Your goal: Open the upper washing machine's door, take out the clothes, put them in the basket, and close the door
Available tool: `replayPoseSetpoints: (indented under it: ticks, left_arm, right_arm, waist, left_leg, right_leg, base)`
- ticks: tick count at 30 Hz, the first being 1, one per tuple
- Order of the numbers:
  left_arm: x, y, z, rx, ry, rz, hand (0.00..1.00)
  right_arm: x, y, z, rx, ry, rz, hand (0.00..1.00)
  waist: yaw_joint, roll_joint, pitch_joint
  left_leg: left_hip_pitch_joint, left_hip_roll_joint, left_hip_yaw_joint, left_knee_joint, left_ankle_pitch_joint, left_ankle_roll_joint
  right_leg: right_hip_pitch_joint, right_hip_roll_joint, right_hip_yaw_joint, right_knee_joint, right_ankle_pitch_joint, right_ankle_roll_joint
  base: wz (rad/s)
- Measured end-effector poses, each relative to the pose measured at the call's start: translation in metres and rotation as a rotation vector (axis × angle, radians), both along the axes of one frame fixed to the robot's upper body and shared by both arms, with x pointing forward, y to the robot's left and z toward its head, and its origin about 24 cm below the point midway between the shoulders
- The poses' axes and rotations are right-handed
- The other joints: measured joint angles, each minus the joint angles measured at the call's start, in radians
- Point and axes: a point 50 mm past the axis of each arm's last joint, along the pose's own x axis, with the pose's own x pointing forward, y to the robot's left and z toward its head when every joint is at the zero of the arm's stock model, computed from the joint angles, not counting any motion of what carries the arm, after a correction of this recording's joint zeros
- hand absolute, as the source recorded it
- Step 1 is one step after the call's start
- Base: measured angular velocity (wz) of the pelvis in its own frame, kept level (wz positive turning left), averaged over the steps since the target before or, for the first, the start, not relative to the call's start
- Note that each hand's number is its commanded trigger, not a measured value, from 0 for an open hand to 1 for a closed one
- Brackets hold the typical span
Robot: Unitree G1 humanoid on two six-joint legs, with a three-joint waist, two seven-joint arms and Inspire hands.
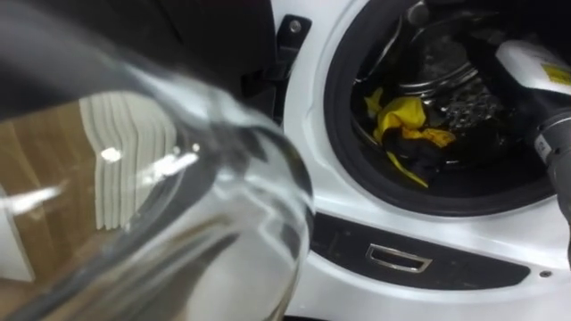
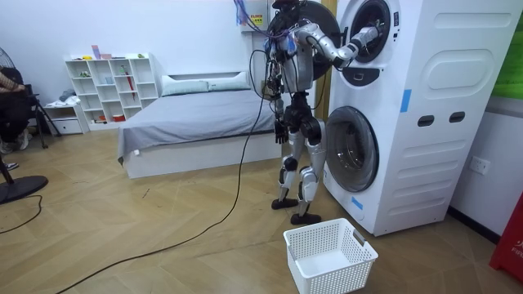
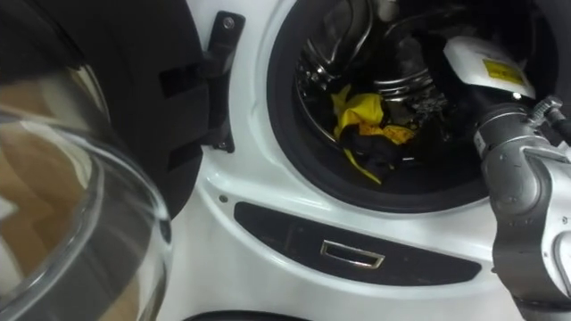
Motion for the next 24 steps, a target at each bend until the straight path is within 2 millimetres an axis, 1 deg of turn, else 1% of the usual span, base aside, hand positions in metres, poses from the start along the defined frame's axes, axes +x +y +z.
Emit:
replayPoseSetpoints:
  ticks: [3,5,9,11,16,20,22,24]
  left_arm:
    - [-0.001,0.0,0.0,0.004,0.003,-0.005,0.0]
    - [-0.001,0.0,0.0,0.007,0.006,-0.012,0.0]
    - [-0.001,0.003,0.0,0.017,0.021,-0.023,0.0]
    - [-0.001,0.002,0.0,0.017,0.021,-0.024,0.0]
    - [0.001,0.002,0.0,0.038,0.017,-0.041,0.0]
    - [0.002,0.007,0.002,0.064,0.011,-0.048,0.0]
    - [0.003,0.009,0.003,0.07,0.013,-0.057,0.0]
    - [0.005,0.009,0.003,0.069,0.009,-0.058,0.0]
  right_arm:
    - [0.007,0.006,0.001,-0.008,0.033,0.015,0.0]
    - [0.01,0.009,-0.001,-0.019,0.052,0.022,0.0]
    - [0.013,0.015,-0.003,-0.049,0.083,0.037,0.0]
    - [0.016,0.016,-0.003,-0.054,0.096,0.035,0.0]
    - [0.017,0.016,-0.005,-0.068,0.1,0.031,0.0]
    - [0.018,0.019,-0.004,-0.086,0.099,0.034,0.0]
    - [0.017,0.021,-0.004,-0.096,0.103,0.043,0.0]
    - [0.016,0.024,-0.002,-0.127,0.111,0.047,0.0]
  waist:
    - [0.007,-0.001,0.0004]
    - [0.019,-0.001,0.0001]
    - [0.04,-0.011,-0.0019]
    - [0.042,-0.013,-0.0012]
    - [0.043,-0.016,0.0006]
    - [0.043,-0.019,0.0028]
    - [0.051,-0.022,0.0042]
    - [0.06,-0.027,0.0074]
  left_leg:
    - [0.0,0.0,0.0,-0.003,0.0,0.0]
    - [0.001,0.001,0.0,-0.007,0.0,0.0]
    - [0.003,0.003,-0.001,-0.011,0.0,0.0]
    - [0.004,0.003,-0.001,-0.011,0.0,0.0]
    - [0.004,0.002,-0.002,-0.013,0.0,0.0]
    - [0.004,0.002,-0.002,-0.014,0.0,0.0]
    - [0.004,0.002,-0.002,-0.016,0.0,0.0]
    - [0.003,0.003,0.0,-0.016,0.0,0.0]
  right_leg:
    - [-0.001,0.0,0.0,-0.002,0.0,0.0]
    - [-0.001,0.0,0.0,-0.004,0.0,0.0]
    - [0.003,0.002,0.0,-0.015,0.003,-0.002]
    - [0.005,0.003,-0.001,-0.016,0.004,-0.002]
    - [0.006,0.003,-0.001,-0.018,0.004,-0.001]
    - [0.006,0.003,-0.002,-0.018,0.004,0.0]
    - [0.004,0.005,0.001,-0.017,0.004,0.0]
    - [0.001,0.006,0.004,-0.017,0.004,-0.001]
  base:
    - [0.0]
    - [0.0]
    - [0.0]
    - [0.0]
    - [0.0]
    - [0.0]
    - [-0.03]
    - [-0.05]
